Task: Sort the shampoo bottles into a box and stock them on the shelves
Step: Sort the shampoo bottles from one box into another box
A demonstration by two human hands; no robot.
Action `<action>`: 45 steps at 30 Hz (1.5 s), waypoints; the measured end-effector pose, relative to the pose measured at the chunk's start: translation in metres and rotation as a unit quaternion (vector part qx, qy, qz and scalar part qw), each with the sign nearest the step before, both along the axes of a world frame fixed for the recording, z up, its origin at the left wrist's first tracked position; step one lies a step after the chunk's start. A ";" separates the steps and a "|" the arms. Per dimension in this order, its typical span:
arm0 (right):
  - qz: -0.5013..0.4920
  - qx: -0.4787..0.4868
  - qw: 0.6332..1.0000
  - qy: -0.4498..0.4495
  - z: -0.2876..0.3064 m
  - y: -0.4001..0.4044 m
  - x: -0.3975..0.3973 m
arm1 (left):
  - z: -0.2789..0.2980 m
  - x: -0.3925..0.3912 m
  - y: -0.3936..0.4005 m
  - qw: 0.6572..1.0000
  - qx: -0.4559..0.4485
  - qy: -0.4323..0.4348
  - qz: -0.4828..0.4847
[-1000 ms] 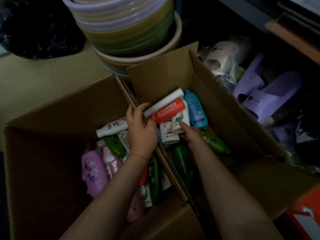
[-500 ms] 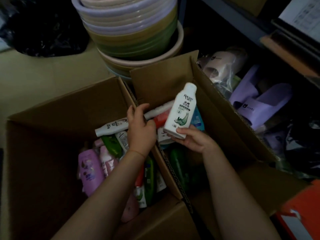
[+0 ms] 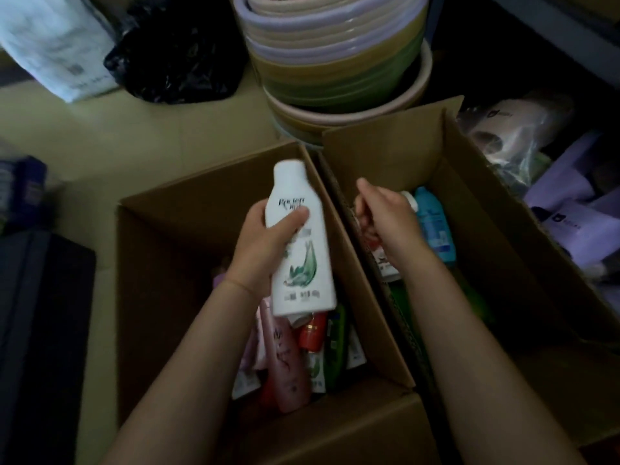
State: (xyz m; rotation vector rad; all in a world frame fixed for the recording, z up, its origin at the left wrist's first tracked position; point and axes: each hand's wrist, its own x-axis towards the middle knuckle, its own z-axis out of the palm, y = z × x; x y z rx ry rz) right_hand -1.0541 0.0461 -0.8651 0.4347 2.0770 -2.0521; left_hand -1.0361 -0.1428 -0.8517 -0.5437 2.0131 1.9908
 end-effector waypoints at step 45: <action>-0.083 -0.297 0.924 -0.228 -0.125 0.099 0.048 | -0.061 -0.009 0.095 0.987 -0.143 0.060 -0.048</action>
